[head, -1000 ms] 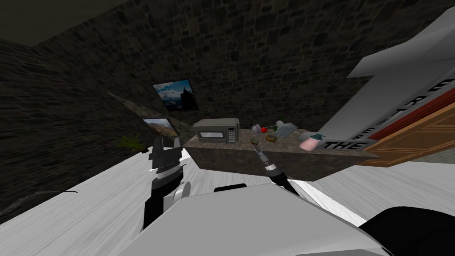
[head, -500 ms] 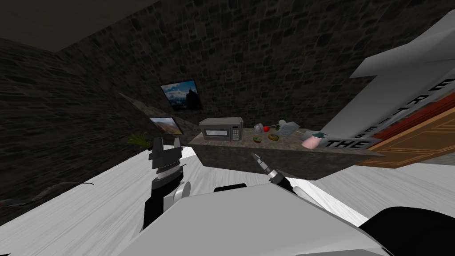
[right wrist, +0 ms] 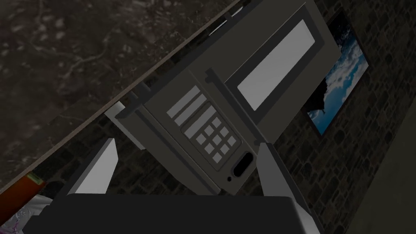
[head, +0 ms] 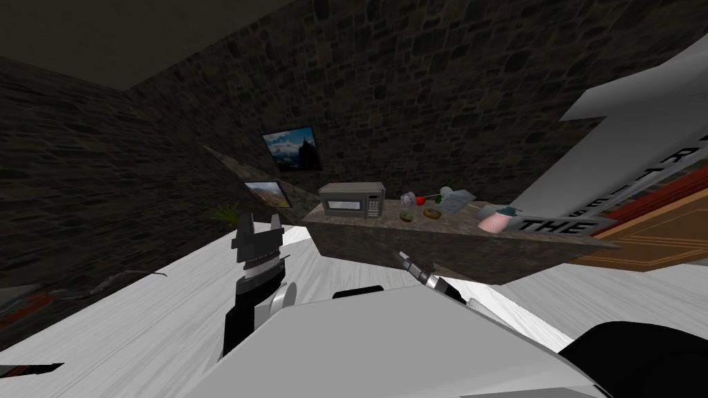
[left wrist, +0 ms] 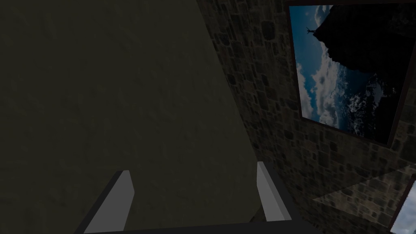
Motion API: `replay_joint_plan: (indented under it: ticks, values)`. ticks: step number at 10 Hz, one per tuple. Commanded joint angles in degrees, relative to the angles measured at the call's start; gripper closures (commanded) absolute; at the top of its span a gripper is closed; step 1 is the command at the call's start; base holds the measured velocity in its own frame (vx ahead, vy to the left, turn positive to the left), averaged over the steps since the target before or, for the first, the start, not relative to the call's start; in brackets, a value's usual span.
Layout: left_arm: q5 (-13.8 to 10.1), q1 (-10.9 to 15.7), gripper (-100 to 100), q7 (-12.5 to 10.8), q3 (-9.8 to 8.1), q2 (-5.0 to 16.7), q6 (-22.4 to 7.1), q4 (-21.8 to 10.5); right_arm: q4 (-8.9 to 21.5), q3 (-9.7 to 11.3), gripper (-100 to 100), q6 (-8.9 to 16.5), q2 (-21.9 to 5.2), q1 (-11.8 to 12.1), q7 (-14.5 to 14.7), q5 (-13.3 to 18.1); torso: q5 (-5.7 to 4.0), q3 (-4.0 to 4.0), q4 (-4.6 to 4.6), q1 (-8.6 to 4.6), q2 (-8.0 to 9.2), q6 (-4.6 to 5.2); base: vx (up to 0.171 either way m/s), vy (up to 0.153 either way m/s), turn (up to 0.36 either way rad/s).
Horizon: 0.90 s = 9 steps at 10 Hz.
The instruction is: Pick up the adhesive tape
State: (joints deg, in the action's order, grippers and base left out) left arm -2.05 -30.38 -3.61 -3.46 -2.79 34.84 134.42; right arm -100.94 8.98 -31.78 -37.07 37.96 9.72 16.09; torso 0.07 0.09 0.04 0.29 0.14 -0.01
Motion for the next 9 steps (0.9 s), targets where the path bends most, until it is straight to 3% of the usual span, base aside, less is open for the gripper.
replay_joint_plan:
  ticks: [1, 4, 7, 8, 9]
  values:
    - [0.0, 0.0, 0, 0.0, 0.00, 0.0, 0.0, 0.0, 2.0, 0.4, -100, -0.3, -2.1, 0.9, 0.3, 0.9, 0.00, 0.00, 0.00, 0.00, 0.00, 0.00, -0.033, 0.066, 0.042]
    - [0.0, 0.0, 0, 0.0, 0.00, 0.0, 0.0, 0.0, 6.2, 2.7, -100, -0.4, -7.4, 1.7, 1.2, 4.6, 0.00, -0.04, -0.01, -0.07, -0.07, 0.02, -0.009, 0.077, 0.089]
    - [0.0, 0.0, 0, 0.0, 0.00, 0.0, 0.0, 0.0, 10.3, 3.9, -100, -0.5, -11.7, 2.0, 1.7, 6.4, -0.01, -0.08, -0.03, -0.07, -0.16, 0.00, 0.004, 0.067, 0.080]
    - [0.0, 0.0, 0, 0.0, -0.01, 0.0, 0.0, 0.0, 13.1, 5.0, -100, -0.6, -13.8, 2.1, 2.3, 8.2, -0.01, -0.08, -0.03, -0.11, -0.15, 0.01, 0.007, 0.067, 0.118]
    - [0.0, 0.0, 0, 0.0, 0.00, 0.0, 0.0, 0.0, 13.1, 5.0, -100, -0.6, -14.9, 2.1, 2.3, 8.2, -0.01, -0.08, -0.03, -0.10, -0.15, 0.00, 0.010, 0.052, 0.063]
